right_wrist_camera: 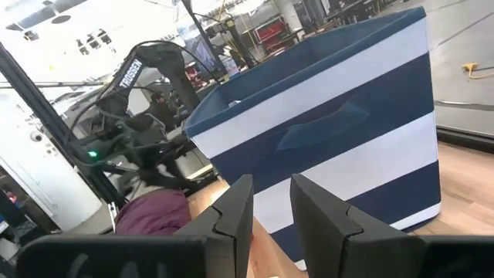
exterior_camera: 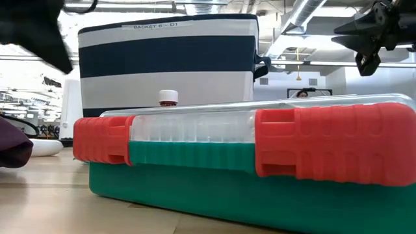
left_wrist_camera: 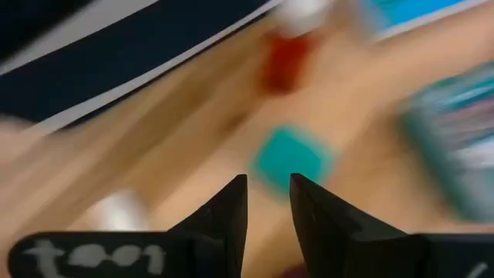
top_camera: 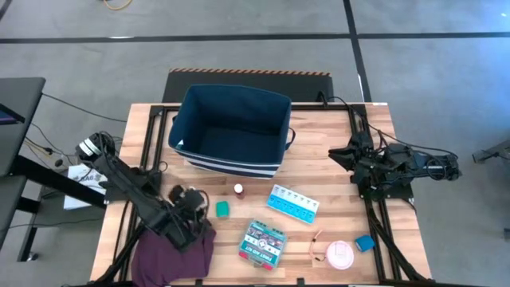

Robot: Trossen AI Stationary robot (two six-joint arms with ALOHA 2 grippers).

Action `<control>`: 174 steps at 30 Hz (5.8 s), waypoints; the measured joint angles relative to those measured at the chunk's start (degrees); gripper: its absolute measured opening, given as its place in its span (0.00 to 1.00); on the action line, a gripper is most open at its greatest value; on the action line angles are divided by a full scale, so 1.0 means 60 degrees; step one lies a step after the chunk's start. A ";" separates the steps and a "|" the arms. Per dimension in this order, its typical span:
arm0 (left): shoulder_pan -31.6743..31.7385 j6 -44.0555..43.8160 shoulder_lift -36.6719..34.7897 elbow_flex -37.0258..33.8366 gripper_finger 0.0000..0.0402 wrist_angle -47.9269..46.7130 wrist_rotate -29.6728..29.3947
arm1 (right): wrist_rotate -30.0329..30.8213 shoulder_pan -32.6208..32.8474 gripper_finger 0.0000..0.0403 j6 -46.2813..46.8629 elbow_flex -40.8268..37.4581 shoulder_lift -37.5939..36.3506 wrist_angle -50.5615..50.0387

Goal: Pick & place medical supplies in basket/bin
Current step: Put the white gauze into the blue bin, then put the blue bandage into the blue bin

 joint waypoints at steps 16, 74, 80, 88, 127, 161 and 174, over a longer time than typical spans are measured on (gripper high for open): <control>0.0417 -0.0806 -0.0058 -0.0879 0.33 -0.2518 0.1908 | 0.0000 0.0007 0.20 0.0189 0.0000 -0.0001 0.0004; 0.0781 0.1512 -0.0918 -0.2326 0.12 0.3437 0.0953 | -0.1249 0.0982 0.20 -0.3177 0.6733 1.1528 0.2611; 0.0815 0.3686 -0.0918 -0.0054 0.13 0.2769 -0.0197 | -0.1249 0.1009 0.20 -0.3173 0.6732 1.1528 0.2608; 0.1699 0.6770 -0.0922 0.3743 0.13 0.0014 -0.1728 | -0.1249 0.1009 0.20 -0.3162 0.6732 1.1528 0.2608; 1.0232 1.1634 -0.0922 0.3755 0.40 0.0108 0.1820 | -0.1244 0.0947 0.20 -0.2372 0.6720 1.1702 0.3816; 0.8248 1.4018 -0.0933 0.5927 0.42 0.0020 0.0720 | -0.3119 0.0929 0.20 0.1889 0.6717 1.1581 0.2275; 0.8216 1.4022 -0.0929 0.5927 0.42 -0.0058 0.0757 | -0.2481 0.1960 0.20 0.1586 1.0548 1.1369 -0.2078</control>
